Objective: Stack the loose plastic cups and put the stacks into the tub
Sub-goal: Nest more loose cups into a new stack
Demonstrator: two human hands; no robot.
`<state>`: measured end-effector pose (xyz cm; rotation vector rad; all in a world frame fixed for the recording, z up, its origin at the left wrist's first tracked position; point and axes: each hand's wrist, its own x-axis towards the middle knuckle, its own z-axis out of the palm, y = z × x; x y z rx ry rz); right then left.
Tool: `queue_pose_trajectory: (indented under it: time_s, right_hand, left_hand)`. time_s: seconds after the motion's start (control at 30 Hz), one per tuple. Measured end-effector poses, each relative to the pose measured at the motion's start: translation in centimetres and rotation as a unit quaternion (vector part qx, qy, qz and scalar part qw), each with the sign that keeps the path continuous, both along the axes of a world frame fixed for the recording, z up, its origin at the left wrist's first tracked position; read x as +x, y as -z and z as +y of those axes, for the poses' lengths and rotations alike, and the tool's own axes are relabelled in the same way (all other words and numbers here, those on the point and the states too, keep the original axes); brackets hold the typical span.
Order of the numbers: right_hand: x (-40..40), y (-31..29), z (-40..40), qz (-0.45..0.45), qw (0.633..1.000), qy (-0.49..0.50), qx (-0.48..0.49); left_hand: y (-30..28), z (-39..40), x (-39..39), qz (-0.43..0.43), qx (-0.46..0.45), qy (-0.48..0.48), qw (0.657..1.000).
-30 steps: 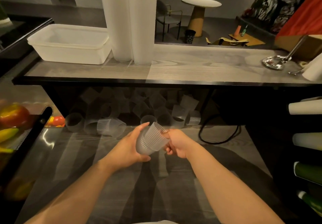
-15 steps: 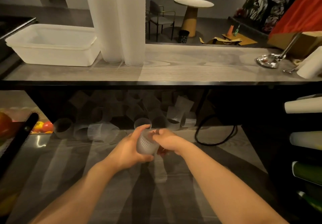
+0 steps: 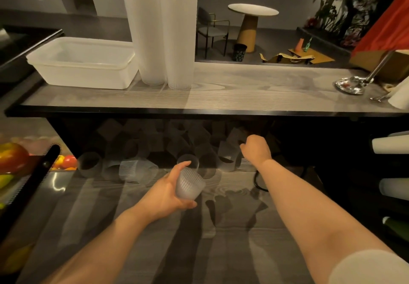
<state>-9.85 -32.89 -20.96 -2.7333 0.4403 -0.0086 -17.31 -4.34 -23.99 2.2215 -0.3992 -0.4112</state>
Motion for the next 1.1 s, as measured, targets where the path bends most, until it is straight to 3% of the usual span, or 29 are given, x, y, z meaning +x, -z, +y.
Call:
queue_pose_trajectory:
  time_s: [0.43,0.57,0.7,0.83,0.93,1.1]
  right_hand:
    - [-0.5,-0.7,1.7,-0.102,0.993,-0.025,0.045]
    - [-2.5,-1.2,3.7,-0.201,0.954,-0.042,0.217]
    - [-5.3,-2.1,5.9,-0.172,0.901,-0.021,0.398]
    - [-7.4,-1.9,7.5,-0.144,0.849,-0.049,0.507]
    - [-8.2,-1.4,8.1,-0.12,0.847,-0.084,0.51]
    - [-8.5,-1.1,8.8,-0.097,0.886,-0.137,0.432]
  left_hand:
    - [-0.8,0.2,0.5,0.007,0.014,-0.001,1.0]
    - [-0.7,0.4,0.8,0.005,0.019,-0.021,1.0]
    - [-0.8,0.2,1.1,0.006,0.02,-0.043,0.999]
    - [-1.4,-0.1,0.9,0.0,0.014,-0.05,0.999]
    - [-1.8,0.1,0.7,-0.008,0.02,-0.038,0.999]
    - [-2.1,0.6,0.3,-0.016,0.038,-0.02,0.999]
